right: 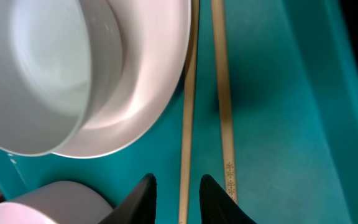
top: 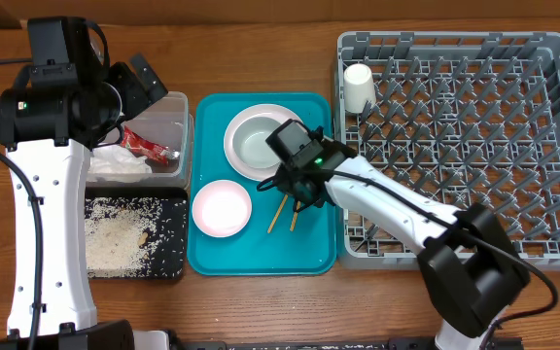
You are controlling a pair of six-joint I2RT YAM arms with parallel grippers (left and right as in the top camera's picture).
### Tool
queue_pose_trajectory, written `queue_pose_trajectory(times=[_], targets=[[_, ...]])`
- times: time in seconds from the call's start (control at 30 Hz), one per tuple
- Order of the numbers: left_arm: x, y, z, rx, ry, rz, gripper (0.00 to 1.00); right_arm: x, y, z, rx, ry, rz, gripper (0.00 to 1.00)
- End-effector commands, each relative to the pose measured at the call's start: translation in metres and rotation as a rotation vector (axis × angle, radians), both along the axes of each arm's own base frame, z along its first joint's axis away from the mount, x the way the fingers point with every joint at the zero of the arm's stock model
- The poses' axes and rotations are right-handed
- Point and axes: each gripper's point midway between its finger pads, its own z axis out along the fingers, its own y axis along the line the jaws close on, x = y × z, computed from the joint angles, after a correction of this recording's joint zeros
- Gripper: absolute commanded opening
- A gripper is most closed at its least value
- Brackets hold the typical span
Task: Sort waste into correct bins and load items into the dishwasher
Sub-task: 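Reach the right gripper to the teal tray and grasp one chopstick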
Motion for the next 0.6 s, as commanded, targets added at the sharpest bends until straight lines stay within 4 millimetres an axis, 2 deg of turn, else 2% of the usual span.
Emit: queue_pose_trajectory(times=[0.0,0.23,0.57], targets=[[0.0,-0.001,0.012,0.006,-0.035,-0.013,1.0,0.0,0.003,-0.017,-0.011,0.02,0.012,0.26],[0.0,-0.001,0.012,0.006,-0.035,-0.013,1.0,-0.004,0.008,-0.037,-0.005,0.065,0.021,0.23],[0.0,-0.001,0.012,0.006,-0.035,-0.013,1.0,-0.004,0.007,-0.04,-0.01,0.069,0.016,0.17]])
